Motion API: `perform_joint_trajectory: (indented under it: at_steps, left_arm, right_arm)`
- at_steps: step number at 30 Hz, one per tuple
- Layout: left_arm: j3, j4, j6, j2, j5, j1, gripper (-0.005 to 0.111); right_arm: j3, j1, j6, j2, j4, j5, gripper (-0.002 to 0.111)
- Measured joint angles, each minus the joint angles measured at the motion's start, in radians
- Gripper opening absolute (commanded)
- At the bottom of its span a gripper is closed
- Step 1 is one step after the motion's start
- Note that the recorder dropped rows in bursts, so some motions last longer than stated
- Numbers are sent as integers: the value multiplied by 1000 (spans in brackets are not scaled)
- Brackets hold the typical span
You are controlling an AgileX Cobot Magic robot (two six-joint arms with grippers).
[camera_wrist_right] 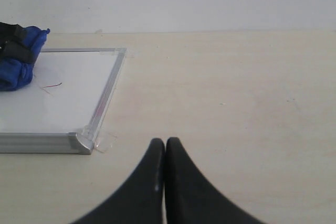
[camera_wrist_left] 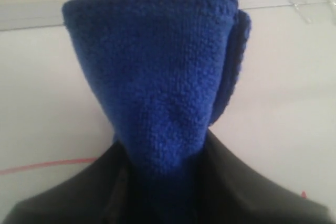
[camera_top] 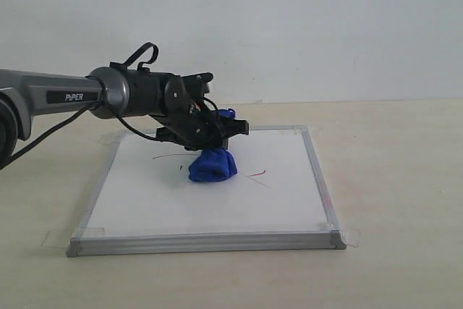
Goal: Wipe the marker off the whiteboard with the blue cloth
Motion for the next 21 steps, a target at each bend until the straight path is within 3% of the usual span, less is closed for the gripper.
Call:
perform_joint_trajectory:
  at_steps: [4, 9, 21]
  left_arm:
    - [-2, -9, 9, 10, -4, -18, 4]
    - [-14, 20, 155, 20, 24, -99, 4]
    - [-16, 33, 317, 21, 30, -228, 4]
  right_arm:
    - [0, 0, 0, 0, 0, 0, 0]
    - [0, 0, 0, 0, 0, 0, 0]
    - [0, 0, 0, 0, 0, 0, 0]
